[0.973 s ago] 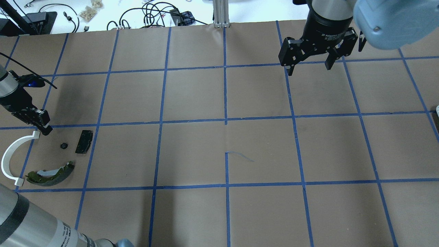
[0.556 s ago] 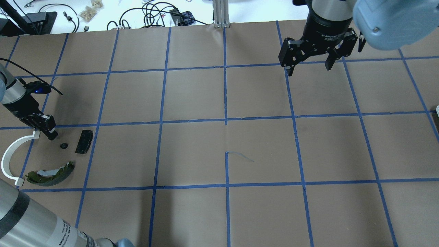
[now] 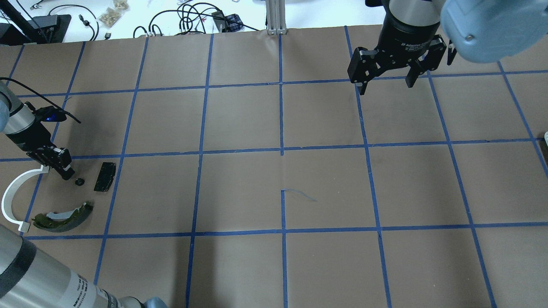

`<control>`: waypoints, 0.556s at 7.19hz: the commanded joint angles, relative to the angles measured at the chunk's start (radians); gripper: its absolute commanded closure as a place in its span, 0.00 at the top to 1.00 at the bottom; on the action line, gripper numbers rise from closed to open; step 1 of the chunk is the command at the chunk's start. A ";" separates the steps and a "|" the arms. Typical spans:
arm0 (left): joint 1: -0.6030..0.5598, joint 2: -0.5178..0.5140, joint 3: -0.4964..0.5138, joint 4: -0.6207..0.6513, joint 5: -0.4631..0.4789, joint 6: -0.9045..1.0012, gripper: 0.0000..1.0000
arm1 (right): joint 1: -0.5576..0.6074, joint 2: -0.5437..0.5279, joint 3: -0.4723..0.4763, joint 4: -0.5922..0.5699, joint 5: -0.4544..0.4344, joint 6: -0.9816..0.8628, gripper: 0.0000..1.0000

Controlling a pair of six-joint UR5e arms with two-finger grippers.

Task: Place bearing gear from tray to pile

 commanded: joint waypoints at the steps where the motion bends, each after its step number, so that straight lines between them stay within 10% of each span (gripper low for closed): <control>1: 0.000 0.000 -0.001 -0.005 0.001 0.000 0.00 | 0.000 0.000 0.000 0.000 0.000 0.000 1.00; 4: 0.000 -0.001 -0.003 -0.007 0.001 0.000 0.41 | 0.000 0.000 0.000 0.000 0.000 -0.012 1.00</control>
